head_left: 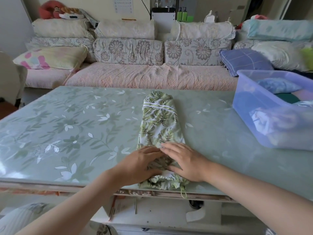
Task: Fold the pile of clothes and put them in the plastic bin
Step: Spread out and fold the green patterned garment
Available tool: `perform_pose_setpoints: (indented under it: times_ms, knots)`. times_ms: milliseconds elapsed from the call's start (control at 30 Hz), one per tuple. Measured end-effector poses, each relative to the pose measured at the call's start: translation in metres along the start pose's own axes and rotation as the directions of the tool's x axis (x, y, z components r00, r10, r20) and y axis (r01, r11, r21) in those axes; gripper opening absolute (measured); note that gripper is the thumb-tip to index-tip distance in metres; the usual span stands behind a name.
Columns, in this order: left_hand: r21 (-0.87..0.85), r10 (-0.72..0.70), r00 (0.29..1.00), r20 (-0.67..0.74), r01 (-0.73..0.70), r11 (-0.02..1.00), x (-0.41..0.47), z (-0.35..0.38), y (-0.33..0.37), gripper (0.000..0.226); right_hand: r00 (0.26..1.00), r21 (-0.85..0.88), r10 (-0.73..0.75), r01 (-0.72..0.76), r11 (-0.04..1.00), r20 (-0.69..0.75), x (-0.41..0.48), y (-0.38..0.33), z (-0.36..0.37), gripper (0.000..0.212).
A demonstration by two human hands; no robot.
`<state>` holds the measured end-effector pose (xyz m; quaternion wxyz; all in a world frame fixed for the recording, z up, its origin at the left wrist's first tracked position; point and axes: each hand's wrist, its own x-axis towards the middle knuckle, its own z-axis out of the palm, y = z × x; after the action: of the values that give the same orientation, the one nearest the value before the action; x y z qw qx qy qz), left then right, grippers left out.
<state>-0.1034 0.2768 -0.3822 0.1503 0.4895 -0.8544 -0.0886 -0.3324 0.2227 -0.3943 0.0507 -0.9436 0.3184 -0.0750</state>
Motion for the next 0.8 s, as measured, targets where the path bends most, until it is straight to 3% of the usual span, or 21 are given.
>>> perform_pose_setpoints:
  times_ms: [67, 167, 233, 300, 400, 467, 533, 567, 633, 667, 800]
  knots:
    - [-0.054, 0.057, 0.998, -0.013, -0.058, 0.997, -0.009, -0.007, 0.004, 0.055, 0.988, 0.035, -0.116, 0.12, 0.992, -0.103, -0.01, -0.003, -0.005, 0.064]
    - [-0.008, 0.071, 0.984, 0.165, -0.071, 0.997, -0.023, -0.008, -0.002, 0.089, 0.972, -0.024, -0.237, 0.237, 0.971, -0.001, -0.023, -0.007, -0.01, 0.078]
    - [0.087, 0.084, 0.976, 0.2, -0.103, 0.991, -0.029, -0.004, -0.009, 0.107, 0.966, -0.086, -0.246, 0.252, 0.964, 0.076, -0.027, -0.01, -0.008, 0.086]
    - [0.131, 0.113, 0.983, 0.145, -0.132, 0.982, -0.031, -0.001, -0.013, 0.1, 0.972, -0.049, -0.228, 0.231, 0.972, 0.061, -0.028, -0.011, -0.009, 0.078]
    - [-0.016, 0.069, 0.993, 0.096, -0.068, 0.998, -0.029, -0.006, -0.013, 0.07, 0.986, 0.015, -0.165, 0.164, 0.986, 0.025, -0.027, -0.007, -0.012, 0.07]
    - [-0.082, 0.011, 0.996, 0.087, -0.004, 0.997, -0.024, -0.008, -0.015, 0.05, 0.995, 0.057, -0.093, 0.096, 0.994, -0.04, -0.024, -0.007, -0.012, 0.059]
    - [-0.122, -0.145, 0.989, 0.023, 0.147, 0.982, -0.015, -0.009, -0.013, 0.018, 0.991, 0.227, 0.083, -0.058, 0.972, -0.104, -0.018, -0.01, -0.015, 0.043]
    - [-0.18, -0.256, 0.967, 0.002, 0.252, 0.951, -0.008, -0.011, -0.012, 0.013, 0.974, 0.322, 0.187, -0.137, 0.937, -0.129, -0.011, -0.008, -0.016, 0.04]
    - [-0.36, -0.453, 0.891, -0.023, 0.415, 0.835, 0.007, -0.012, -0.012, 0.04, 0.907, 0.471, 0.401, -0.299, 0.83, -0.132, 0.004, -0.001, -0.019, 0.045]
    - [-0.432, -0.52, 0.853, -0.051, 0.45, 0.781, 0.016, -0.014, -0.013, 0.042, 0.872, 0.518, 0.469, -0.339, 0.785, -0.141, 0.012, 0.005, -0.019, 0.048]
    - [-0.419, -0.631, 0.758, -0.165, 0.525, 0.741, 0.045, -0.017, -0.02, 0.015, 0.786, 0.576, 0.592, -0.406, 0.71, -0.176, 0.038, 0.02, -0.019, 0.04]
